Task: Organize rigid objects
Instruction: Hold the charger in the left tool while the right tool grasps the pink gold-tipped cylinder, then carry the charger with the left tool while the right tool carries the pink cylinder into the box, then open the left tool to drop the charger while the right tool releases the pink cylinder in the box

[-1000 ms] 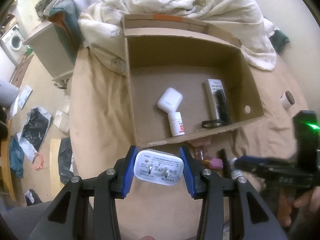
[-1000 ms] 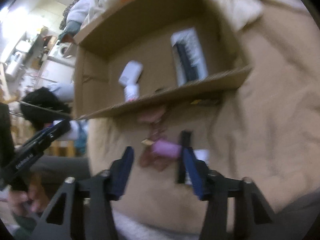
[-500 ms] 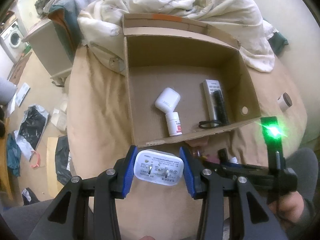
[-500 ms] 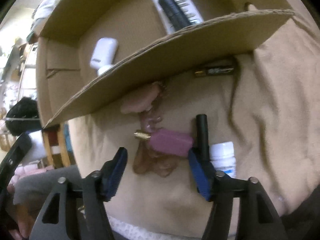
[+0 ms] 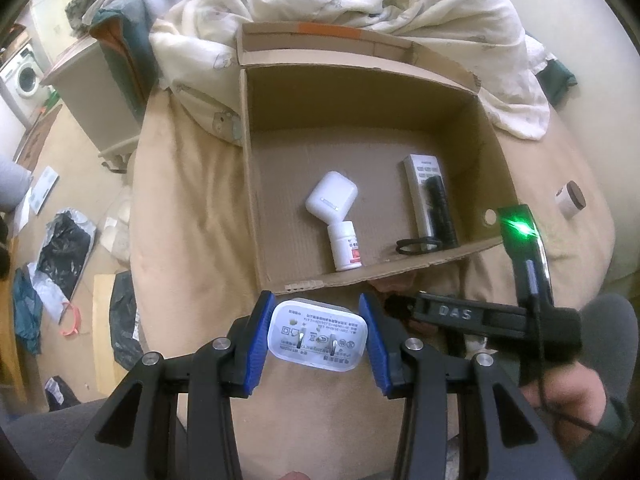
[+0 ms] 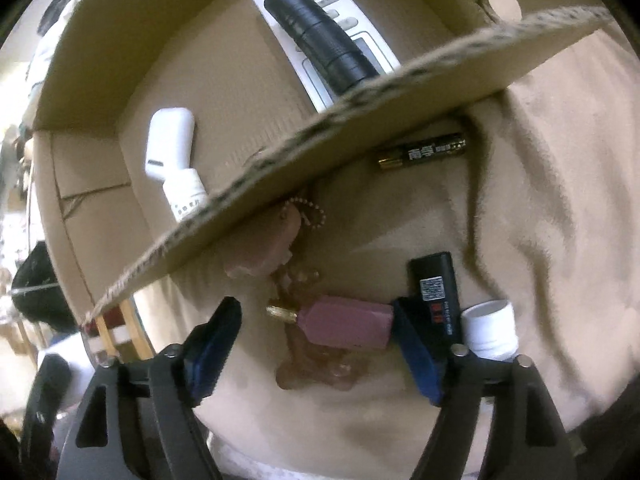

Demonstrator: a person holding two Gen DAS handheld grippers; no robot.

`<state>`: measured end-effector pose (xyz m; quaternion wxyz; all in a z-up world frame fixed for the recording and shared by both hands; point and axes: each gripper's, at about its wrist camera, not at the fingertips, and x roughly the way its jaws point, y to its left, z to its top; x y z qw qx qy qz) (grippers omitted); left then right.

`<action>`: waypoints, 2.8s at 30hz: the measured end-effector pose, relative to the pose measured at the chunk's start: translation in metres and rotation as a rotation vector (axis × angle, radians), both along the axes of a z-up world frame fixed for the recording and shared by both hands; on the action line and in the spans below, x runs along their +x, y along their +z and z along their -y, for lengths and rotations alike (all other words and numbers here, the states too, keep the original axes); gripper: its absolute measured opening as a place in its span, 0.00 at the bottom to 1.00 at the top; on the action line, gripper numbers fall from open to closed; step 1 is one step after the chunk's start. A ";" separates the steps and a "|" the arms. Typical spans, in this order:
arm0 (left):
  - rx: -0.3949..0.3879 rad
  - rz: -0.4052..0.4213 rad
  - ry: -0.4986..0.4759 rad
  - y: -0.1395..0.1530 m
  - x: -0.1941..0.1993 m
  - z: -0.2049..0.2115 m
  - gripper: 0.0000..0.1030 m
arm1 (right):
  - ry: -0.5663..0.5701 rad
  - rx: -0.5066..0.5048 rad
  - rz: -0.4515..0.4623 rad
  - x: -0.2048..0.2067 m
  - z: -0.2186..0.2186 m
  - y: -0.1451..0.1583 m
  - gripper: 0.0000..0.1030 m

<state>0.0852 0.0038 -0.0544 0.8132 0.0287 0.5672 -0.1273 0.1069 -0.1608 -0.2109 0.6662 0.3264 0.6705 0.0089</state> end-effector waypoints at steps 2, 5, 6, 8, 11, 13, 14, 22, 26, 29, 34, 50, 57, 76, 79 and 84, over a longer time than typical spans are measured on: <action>0.004 -0.002 0.001 -0.001 0.000 0.000 0.38 | 0.015 -0.042 0.008 0.002 -0.009 0.001 0.80; 0.004 -0.007 0.003 -0.003 0.001 0.000 0.38 | 0.049 -0.100 0.027 0.000 -0.021 0.002 0.77; 0.004 -0.007 0.003 -0.003 0.001 0.000 0.38 | 0.058 -0.118 0.035 -0.001 -0.023 0.003 0.64; 0.005 -0.007 0.003 -0.003 0.001 0.000 0.38 | 0.073 -0.119 0.055 -0.003 -0.025 0.006 0.64; 0.009 -0.007 0.003 -0.004 0.001 0.000 0.38 | 0.097 -0.114 0.071 -0.005 -0.027 0.008 0.64; 0.016 -0.007 0.001 -0.005 0.001 0.000 0.38 | 0.105 -0.098 0.080 -0.013 -0.023 0.009 0.64; 0.019 -0.007 0.000 -0.005 0.001 0.001 0.38 | 0.112 -0.093 0.085 -0.013 -0.022 0.011 0.64; 0.047 -0.014 0.007 -0.010 0.002 0.001 0.38 | 0.126 -0.039 0.120 -0.020 -0.009 0.031 0.64; 0.071 -0.016 0.009 -0.014 0.003 0.000 0.38 | 0.131 -0.021 0.158 -0.030 -0.002 0.050 0.64; 0.077 -0.016 0.016 -0.015 0.003 0.000 0.38 | 0.139 -0.002 0.190 -0.038 0.004 0.057 0.64; 0.099 0.000 0.015 -0.015 0.001 -0.001 0.38 | 0.149 0.021 0.259 -0.042 0.023 0.080 0.64; 0.119 0.094 0.069 0.019 0.023 0.004 0.38 | 0.205 -0.030 0.466 -0.005 0.060 0.135 0.64; 0.122 0.125 0.025 0.026 0.053 0.031 0.38 | 0.218 -0.096 0.581 0.030 0.069 0.146 0.64; 0.146 0.055 0.019 -0.045 0.085 0.049 0.38 | 0.316 -0.233 0.536 0.048 0.045 0.101 0.64; 0.149 0.049 0.023 -0.047 0.087 0.049 0.38 | 0.315 -0.235 0.519 0.048 0.046 0.097 0.64; 0.155 0.038 0.019 -0.052 0.090 0.051 0.38 | 0.302 -0.237 0.501 0.048 0.050 0.095 0.64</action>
